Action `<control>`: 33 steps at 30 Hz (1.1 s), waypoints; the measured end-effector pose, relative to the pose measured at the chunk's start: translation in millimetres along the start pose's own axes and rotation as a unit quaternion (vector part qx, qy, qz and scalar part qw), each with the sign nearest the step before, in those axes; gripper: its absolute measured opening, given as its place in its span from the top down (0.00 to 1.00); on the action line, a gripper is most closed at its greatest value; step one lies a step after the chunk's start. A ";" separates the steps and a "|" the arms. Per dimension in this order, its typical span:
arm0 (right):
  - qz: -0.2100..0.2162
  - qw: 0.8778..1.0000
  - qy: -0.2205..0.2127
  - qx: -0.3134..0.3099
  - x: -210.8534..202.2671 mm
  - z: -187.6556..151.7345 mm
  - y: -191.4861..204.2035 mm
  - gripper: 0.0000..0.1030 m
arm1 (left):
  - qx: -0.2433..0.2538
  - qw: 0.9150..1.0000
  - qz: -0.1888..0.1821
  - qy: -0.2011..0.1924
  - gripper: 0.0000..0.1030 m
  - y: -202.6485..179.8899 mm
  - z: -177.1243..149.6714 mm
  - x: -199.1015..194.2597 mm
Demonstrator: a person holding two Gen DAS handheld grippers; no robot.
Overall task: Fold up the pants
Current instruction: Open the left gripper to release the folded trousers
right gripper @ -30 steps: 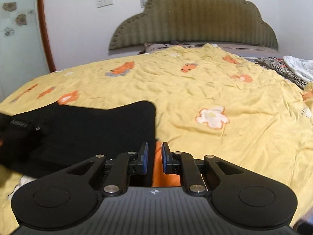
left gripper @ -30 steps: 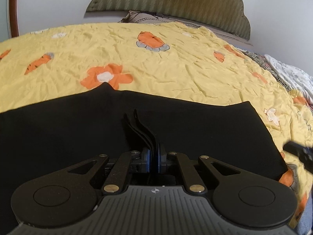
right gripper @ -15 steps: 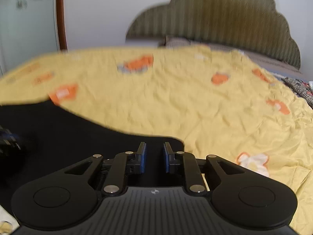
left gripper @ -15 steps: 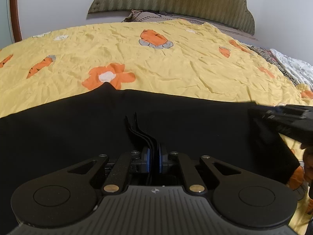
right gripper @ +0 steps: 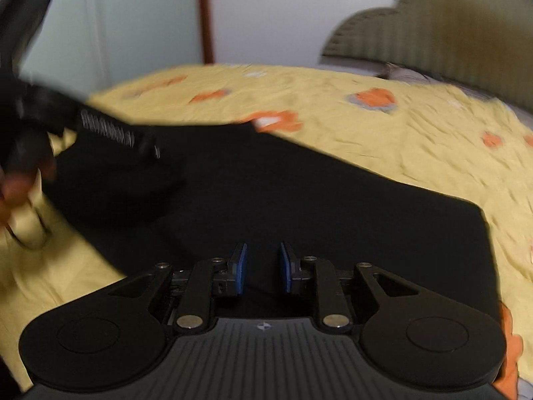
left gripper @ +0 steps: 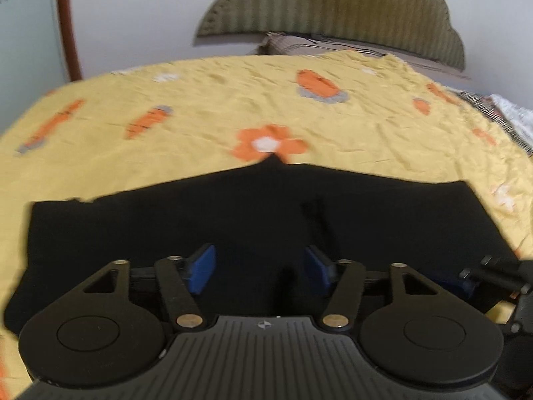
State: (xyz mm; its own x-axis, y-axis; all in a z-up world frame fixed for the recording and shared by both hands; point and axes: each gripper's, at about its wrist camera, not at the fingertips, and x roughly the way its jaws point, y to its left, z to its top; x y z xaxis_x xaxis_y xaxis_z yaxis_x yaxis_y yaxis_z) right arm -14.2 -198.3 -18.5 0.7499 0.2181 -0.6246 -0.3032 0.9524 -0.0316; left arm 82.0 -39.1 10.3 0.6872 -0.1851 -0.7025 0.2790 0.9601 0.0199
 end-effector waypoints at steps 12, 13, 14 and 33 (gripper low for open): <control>0.004 1.000 0.004 -0.025 20.3 33.9 34.1 0.71 | -0.049 0.988 0.148 -0.010 0.17 110.1 -44.0 -36.8; -0.007 1.000 -0.003 -0.012 15.6 37.3 35.0 0.71 | -0.066 0.986 0.153 -0.011 0.17 123.4 -46.6 -39.7; -0.005 1.000 -0.014 -0.014 12.0 39.1 39.4 0.71 | -0.084 0.984 0.156 -0.012 0.17 135.0 -48.6 -42.2; 0.053 0.914 -0.121 -0.384 37.0 37.4 261.3 0.47 | -0.304 0.948 0.095 -0.010 0.14 239.1 -76.0 -71.0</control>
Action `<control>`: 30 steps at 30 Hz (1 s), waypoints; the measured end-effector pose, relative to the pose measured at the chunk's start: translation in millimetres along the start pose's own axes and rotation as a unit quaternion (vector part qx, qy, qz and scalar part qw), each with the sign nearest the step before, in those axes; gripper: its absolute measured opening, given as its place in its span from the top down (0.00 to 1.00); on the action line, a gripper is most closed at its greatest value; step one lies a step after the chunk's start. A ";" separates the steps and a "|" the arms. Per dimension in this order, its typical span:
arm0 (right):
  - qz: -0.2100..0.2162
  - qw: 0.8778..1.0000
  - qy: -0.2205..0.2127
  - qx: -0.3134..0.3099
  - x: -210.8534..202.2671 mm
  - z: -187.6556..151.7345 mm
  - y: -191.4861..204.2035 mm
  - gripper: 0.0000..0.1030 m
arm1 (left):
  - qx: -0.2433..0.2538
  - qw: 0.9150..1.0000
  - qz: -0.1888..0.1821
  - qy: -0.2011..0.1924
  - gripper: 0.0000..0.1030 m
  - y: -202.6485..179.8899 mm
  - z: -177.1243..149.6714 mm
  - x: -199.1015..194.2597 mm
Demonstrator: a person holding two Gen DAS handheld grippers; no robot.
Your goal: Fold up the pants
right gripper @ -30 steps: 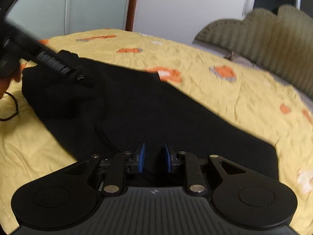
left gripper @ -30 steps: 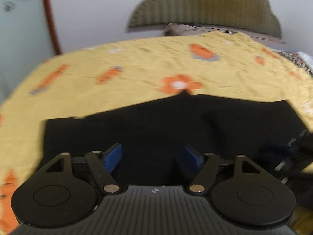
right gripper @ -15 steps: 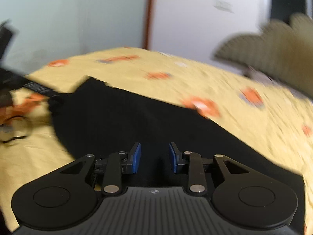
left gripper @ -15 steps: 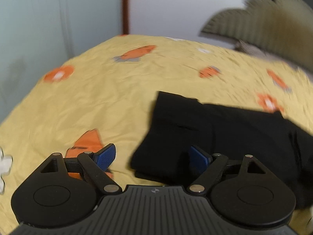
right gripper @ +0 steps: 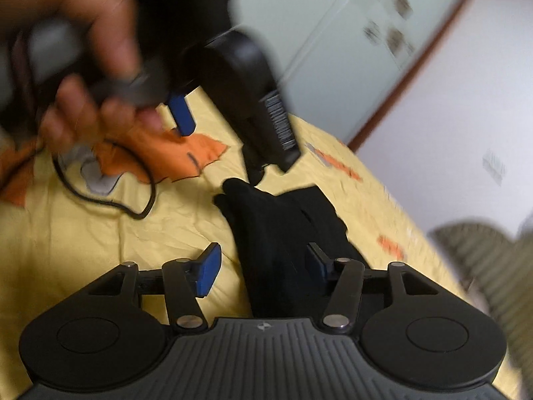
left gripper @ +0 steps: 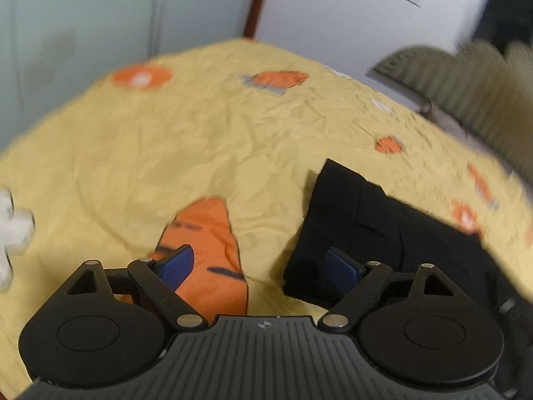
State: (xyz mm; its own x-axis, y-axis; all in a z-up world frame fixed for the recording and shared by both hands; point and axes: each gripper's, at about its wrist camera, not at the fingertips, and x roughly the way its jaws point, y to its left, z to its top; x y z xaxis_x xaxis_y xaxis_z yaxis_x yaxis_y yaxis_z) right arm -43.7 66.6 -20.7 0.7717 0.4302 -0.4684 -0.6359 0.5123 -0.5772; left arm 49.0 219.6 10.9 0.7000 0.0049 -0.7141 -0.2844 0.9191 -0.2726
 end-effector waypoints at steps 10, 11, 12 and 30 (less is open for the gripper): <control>-0.084 0.990 0.004 -0.111 43.9 1.7 22.3 0.48 | -0.119 0.976 -0.160 0.086 0.14 21.5 2.5 15.4; -0.086 0.989 0.000 -0.119 46.6 2.4 22.6 0.53 | -0.129 0.972 -0.171 0.092 0.14 22.1 1.8 18.6; -0.083 0.989 -0.001 -0.125 49.7 2.9 23.4 0.62 | -0.142 0.968 -0.181 0.098 0.14 23.5 1.3 22.6; 0.070 0.972 -0.049 0.221 31.6 1.3 -92.1 0.86 | -0.297 0.880 -0.332 0.164 0.36 4.3 32.0 129.7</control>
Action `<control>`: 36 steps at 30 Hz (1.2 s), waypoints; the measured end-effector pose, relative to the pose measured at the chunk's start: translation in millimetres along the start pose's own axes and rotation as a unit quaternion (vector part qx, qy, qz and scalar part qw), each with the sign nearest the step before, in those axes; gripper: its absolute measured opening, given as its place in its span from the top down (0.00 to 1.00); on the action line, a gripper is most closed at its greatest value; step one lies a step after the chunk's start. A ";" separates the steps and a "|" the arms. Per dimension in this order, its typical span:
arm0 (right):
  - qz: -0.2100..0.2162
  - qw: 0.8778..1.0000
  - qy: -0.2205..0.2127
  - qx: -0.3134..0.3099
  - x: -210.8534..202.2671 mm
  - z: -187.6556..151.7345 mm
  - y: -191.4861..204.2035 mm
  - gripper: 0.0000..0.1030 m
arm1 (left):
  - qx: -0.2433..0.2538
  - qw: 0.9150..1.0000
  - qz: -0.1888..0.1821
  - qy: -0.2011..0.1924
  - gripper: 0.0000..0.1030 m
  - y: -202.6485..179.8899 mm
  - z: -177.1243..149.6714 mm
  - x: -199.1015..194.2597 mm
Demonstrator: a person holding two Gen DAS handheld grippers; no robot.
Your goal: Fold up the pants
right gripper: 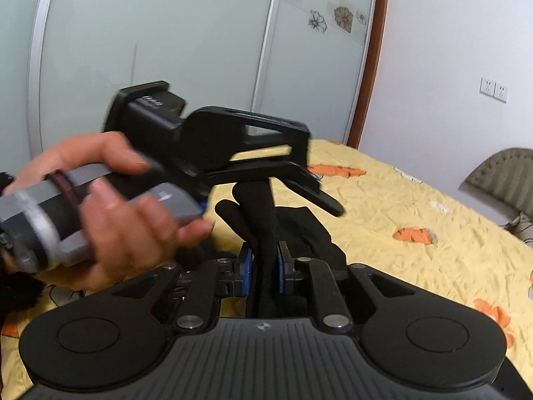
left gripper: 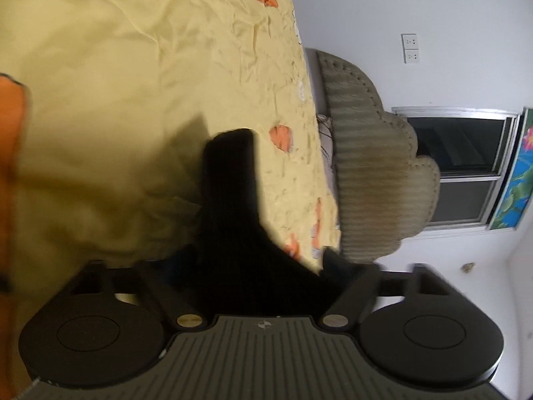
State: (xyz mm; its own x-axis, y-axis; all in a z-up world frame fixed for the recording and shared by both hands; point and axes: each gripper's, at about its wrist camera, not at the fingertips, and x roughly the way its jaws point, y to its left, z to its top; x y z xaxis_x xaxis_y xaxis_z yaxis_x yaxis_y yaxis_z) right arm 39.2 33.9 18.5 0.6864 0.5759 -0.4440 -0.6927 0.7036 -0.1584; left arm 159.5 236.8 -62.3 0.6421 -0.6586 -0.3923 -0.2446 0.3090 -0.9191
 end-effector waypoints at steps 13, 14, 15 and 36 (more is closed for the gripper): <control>-0.042 0.986 0.052 0.150 7.3 -15.5 -64.7 0.85 | 0.153 0.980 0.111 -0.070 0.81 -23.1 -27.8 -12.0; -0.023 0.986 0.049 0.157 11.9 -15.5 -61.9 0.85 | 0.174 0.974 0.122 -0.080 0.81 -27.9 -33.2 -13.2; -0.006 0.986 0.047 0.158 17.7 -14.7 -56.9 0.85 | 0.191 0.968 0.133 -0.089 0.81 -33.2 -39.0 -14.4; -0.001 0.947 -0.098 0.306 -128.4 -48.0 -128.9 0.85 | 0.471 0.858 0.128 -0.158 0.80 -202.4 -247.8 25.6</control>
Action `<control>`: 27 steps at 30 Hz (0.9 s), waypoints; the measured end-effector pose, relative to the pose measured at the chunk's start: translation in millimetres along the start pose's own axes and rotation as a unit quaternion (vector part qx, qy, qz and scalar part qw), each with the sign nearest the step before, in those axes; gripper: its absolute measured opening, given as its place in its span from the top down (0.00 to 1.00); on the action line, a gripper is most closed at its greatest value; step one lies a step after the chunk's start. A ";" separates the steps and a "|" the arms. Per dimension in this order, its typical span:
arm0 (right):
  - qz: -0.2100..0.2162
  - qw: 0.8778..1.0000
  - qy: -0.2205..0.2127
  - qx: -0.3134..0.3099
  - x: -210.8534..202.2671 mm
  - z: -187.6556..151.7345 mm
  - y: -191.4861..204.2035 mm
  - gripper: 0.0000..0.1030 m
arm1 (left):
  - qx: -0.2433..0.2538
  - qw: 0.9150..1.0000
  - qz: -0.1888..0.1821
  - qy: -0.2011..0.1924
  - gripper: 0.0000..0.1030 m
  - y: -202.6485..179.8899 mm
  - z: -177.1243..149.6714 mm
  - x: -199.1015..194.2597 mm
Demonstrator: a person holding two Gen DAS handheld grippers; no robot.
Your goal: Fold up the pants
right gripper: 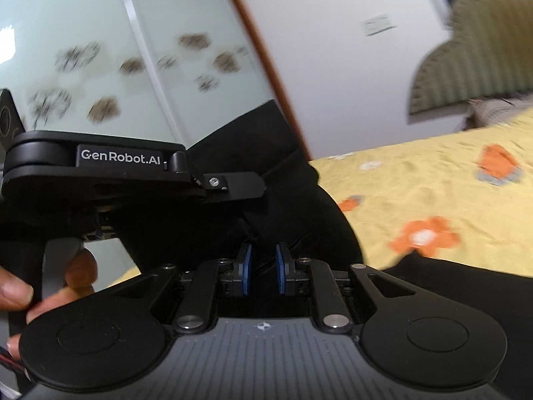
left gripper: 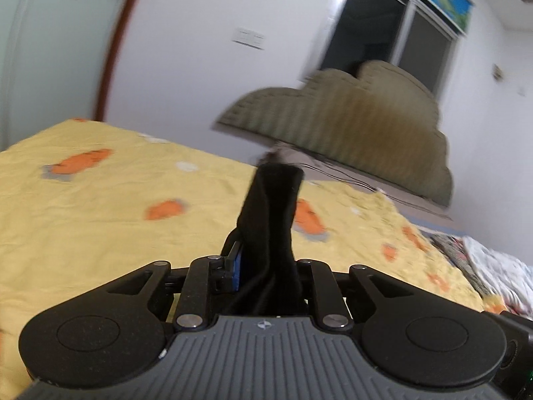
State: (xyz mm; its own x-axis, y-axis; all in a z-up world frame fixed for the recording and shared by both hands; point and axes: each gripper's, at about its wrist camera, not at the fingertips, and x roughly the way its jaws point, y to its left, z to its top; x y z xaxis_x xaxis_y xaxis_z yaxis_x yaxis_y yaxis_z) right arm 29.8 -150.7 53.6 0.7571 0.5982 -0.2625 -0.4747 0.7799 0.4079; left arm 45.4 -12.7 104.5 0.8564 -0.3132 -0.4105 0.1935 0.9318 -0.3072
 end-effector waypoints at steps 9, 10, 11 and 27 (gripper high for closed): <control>-0.073 0.995 -0.016 0.066 -83.3 -18.2 -74.9 0.85 | 0.067 0.994 -0.065 0.059 0.76 -115.2 -58.9 65.4; -0.081 0.994 -0.017 0.077 -90.2 -21.2 -83.3 0.85 | 0.073 0.993 -0.072 0.064 0.76 -123.3 -66.8 71.7; -0.087 0.992 -0.019 0.089 -96.1 -24.4 -91.2 0.85 | 0.079 0.991 -0.078 0.069 0.76 -132.1 -74.7 77.5; -0.193 0.965 -0.011 0.179 -147.5 -50.7 -172.5 0.76 | 0.097 0.968 -0.163 0.164 0.69 -197.6 -130.7 147.0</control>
State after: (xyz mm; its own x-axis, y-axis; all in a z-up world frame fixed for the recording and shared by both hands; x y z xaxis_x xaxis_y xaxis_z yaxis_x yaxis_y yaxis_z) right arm -22.7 -364.2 -22.4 0.8576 0.2698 -0.4379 0.0263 0.8273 0.5611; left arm 70.4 -266.8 -7.4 0.5428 -0.6089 -0.5784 0.5418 0.7801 -0.3129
